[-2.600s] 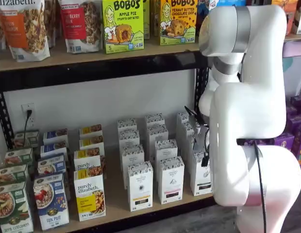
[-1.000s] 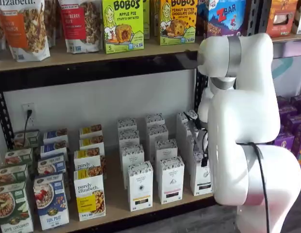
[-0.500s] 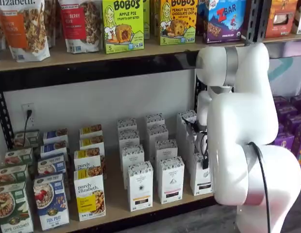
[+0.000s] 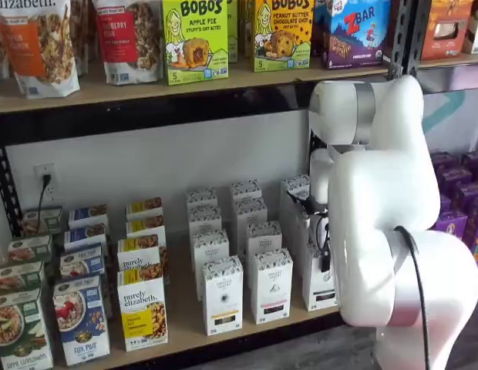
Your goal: Pick up the white box with a green strip in the middle, on the bottom shelf, the sixth box from the left
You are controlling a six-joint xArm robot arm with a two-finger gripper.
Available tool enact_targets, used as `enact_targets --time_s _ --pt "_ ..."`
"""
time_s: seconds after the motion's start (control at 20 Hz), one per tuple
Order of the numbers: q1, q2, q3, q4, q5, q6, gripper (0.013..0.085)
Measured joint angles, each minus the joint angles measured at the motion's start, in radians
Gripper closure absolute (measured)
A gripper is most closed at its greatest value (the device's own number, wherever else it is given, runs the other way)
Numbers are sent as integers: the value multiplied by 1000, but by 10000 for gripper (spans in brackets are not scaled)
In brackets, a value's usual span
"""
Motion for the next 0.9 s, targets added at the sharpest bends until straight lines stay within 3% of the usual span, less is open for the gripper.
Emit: enact_targets --time_s 0.2,0.85,0.9 --pt "-2 -2 0 10 0 -11 290" --pt "-5 -26 19 -45 19 34 290" --pt "-4 -29 23 -47 18 36 330"
